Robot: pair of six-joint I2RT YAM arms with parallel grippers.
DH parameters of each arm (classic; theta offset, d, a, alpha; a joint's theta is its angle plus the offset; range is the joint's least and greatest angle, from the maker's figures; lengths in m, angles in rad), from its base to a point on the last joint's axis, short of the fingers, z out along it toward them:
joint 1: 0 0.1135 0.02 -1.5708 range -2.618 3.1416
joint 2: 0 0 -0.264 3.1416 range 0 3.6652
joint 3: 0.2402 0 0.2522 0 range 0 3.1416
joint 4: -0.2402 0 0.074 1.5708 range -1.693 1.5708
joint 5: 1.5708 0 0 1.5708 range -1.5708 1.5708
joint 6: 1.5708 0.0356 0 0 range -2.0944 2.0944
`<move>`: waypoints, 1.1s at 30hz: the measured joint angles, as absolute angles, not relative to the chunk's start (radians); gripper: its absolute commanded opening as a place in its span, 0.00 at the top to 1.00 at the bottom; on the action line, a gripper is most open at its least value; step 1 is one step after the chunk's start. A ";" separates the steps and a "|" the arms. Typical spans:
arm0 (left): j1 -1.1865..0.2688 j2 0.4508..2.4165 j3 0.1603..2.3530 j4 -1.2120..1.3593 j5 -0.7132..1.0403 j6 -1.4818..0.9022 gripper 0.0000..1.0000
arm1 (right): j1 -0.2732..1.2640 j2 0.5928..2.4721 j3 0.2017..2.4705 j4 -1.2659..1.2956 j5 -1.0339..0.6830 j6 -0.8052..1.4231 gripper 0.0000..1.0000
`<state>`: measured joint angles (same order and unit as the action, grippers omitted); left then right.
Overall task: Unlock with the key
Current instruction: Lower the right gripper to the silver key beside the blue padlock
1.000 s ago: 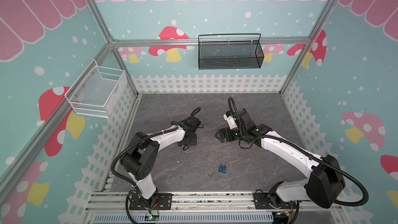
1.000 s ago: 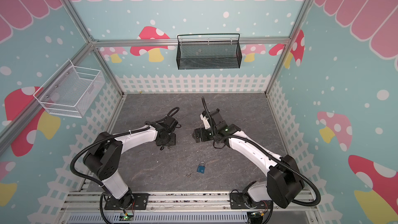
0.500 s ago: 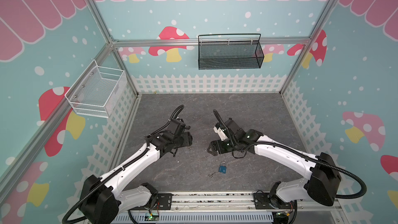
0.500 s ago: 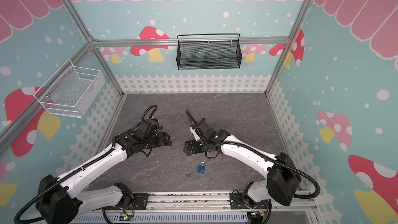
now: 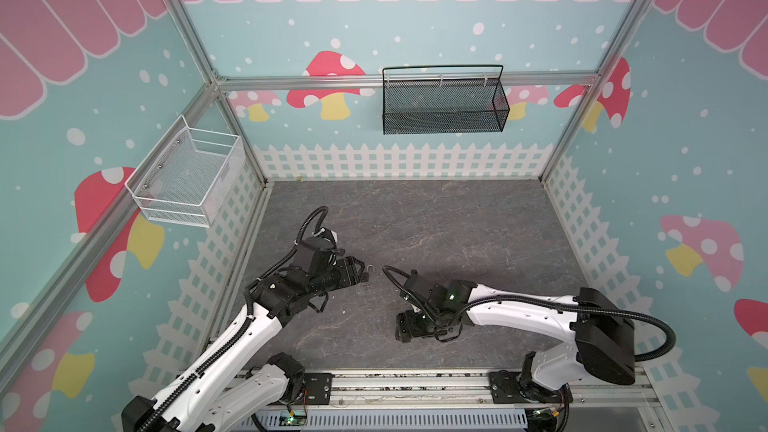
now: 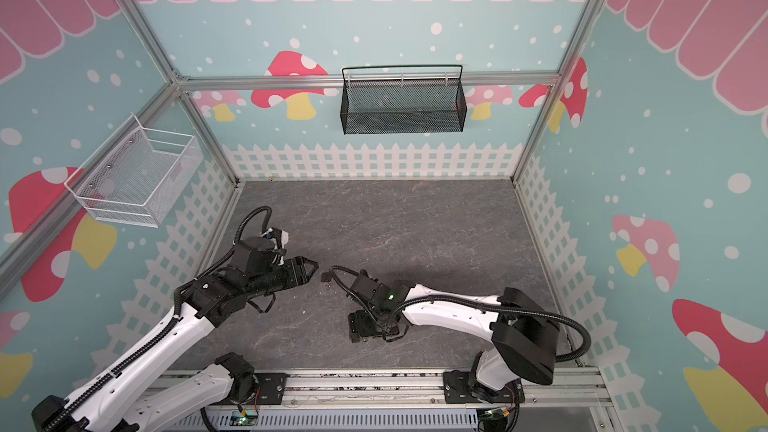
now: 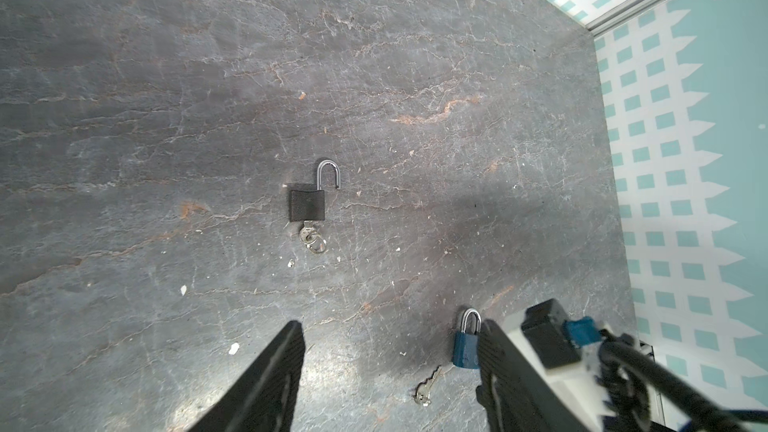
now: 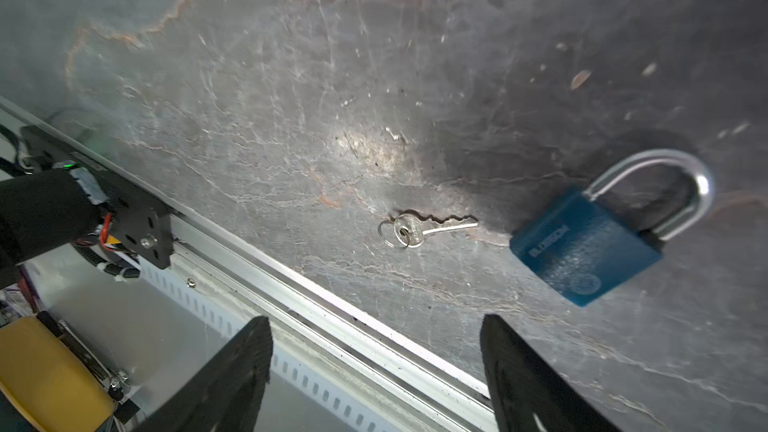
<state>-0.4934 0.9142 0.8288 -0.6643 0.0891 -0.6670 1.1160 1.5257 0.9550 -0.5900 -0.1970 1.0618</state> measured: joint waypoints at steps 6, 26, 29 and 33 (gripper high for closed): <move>-0.484 0.900 0.824 -0.670 0.109 -0.666 0.35 | 1.129 1.588 0.971 -0.587 -0.184 1.169 0.24; -0.381 0.884 0.804 -0.669 0.188 -0.616 0.35 | 1.198 1.797 1.123 -0.686 -0.030 1.388 0.41; -0.376 0.884 0.787 -0.664 0.198 -0.617 0.35 | 1.205 1.807 1.135 -0.725 0.004 1.395 0.43; -0.372 0.884 0.772 -0.657 0.207 -0.621 0.35 | 1.204 1.807 1.135 -0.785 0.037 1.400 0.46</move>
<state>-0.3721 0.8845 0.7723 -0.6567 0.2066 -0.6212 1.2041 1.8069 1.1351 -0.7849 0.0372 1.3998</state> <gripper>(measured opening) 0.653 0.544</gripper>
